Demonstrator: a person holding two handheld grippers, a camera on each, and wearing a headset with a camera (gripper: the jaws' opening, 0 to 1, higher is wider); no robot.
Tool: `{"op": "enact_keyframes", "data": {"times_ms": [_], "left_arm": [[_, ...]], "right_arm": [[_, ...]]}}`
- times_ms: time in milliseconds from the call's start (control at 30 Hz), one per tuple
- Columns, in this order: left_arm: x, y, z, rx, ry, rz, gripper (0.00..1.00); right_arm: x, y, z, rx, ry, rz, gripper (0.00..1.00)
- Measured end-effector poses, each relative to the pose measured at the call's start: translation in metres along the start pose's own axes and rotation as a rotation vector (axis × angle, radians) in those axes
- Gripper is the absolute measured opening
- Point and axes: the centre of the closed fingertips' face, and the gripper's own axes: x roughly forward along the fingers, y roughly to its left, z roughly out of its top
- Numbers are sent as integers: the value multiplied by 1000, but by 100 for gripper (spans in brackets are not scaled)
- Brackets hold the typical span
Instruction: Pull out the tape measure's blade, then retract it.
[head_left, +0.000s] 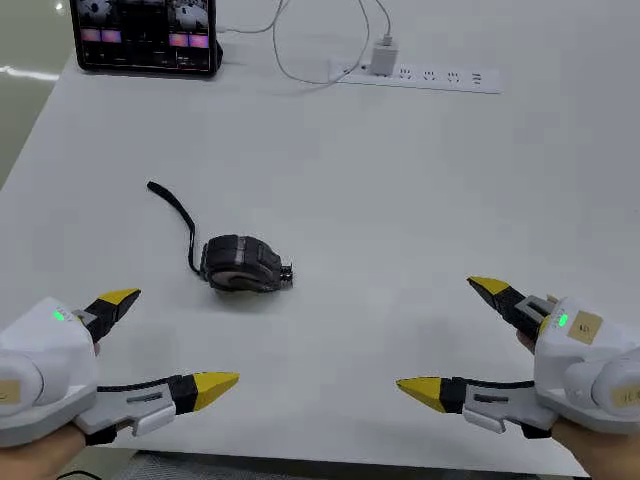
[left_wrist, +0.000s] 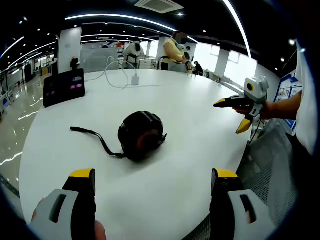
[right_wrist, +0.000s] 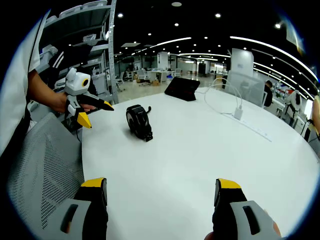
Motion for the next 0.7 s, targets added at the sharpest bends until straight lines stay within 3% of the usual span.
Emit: {"op": "enact_keyframes", "data": {"times_ms": [267, 700], "left_arm": [[-1, 1, 0, -9, -2, -2, 94], [-2, 3, 2, -3, -3, -9, 94]], "right_arm": [[-4, -1, 0, 7, -2, -3, 88], [-5, 4, -3, 8, 13, 44, 88]]}}
